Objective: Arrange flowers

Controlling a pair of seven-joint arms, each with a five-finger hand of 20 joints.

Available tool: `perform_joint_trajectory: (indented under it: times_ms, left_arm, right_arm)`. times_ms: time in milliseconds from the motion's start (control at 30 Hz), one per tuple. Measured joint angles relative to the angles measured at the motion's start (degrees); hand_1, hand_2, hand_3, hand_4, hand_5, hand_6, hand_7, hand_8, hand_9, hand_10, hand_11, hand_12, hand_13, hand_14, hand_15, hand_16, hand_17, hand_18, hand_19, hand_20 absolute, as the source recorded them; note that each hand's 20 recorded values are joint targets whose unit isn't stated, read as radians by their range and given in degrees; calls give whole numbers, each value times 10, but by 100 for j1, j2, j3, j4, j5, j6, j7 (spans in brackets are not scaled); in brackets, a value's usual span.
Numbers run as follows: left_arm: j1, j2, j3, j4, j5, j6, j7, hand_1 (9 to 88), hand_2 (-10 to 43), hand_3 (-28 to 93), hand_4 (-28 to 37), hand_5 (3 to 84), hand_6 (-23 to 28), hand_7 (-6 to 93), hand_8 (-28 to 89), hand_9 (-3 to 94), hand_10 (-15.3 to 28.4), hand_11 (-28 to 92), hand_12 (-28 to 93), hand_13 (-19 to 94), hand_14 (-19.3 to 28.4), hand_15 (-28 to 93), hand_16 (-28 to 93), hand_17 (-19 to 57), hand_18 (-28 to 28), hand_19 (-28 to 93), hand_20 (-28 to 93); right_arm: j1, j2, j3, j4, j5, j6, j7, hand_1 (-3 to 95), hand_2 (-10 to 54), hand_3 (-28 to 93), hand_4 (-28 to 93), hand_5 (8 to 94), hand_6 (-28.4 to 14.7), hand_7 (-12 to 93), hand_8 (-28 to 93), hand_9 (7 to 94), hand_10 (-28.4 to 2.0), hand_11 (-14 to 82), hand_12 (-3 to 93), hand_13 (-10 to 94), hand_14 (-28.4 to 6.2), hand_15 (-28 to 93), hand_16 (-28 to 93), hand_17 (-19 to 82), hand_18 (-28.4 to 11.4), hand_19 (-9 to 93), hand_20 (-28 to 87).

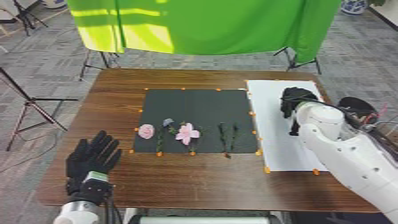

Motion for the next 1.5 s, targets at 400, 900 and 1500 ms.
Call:
perform_joint_trajectory:
  times_ms: [400,900,1500]
  left_arm:
    - [19,-10,-2,0,-1,-10,-4,266,145,738,-283,430,109,174,-90,330,166,283,109,226,165,403,-83,-73,149,368,95]
    - [31,-1,-63,2,12,-107,2,265,143,736,-283,428,108,170,-89,328,164,278,110,226,164,397,-80,-73,149,364,97]
    - [-118,42,-43,33,319,-106,-189,267,142,735,-283,428,108,171,-89,328,165,277,111,225,165,396,-79,-74,149,362,99]
  right_arm:
    - [-467,113,154,-146,-80,1058,-217,635,-88,653,-283,807,27,189,23,900,-92,55,361,764,-67,226,435,300,-172,701,342]
    - [-901,430,-64,-1900,-274,2002,-895,610,-95,697,-283,811,22,179,26,902,-93,54,359,769,-67,220,438,302,-181,707,346]
    - [-406,-1528,-1250,-1414,-425,1376,-1065,615,-94,688,-283,802,24,174,23,895,-94,48,354,761,-65,219,436,298,-183,706,343]
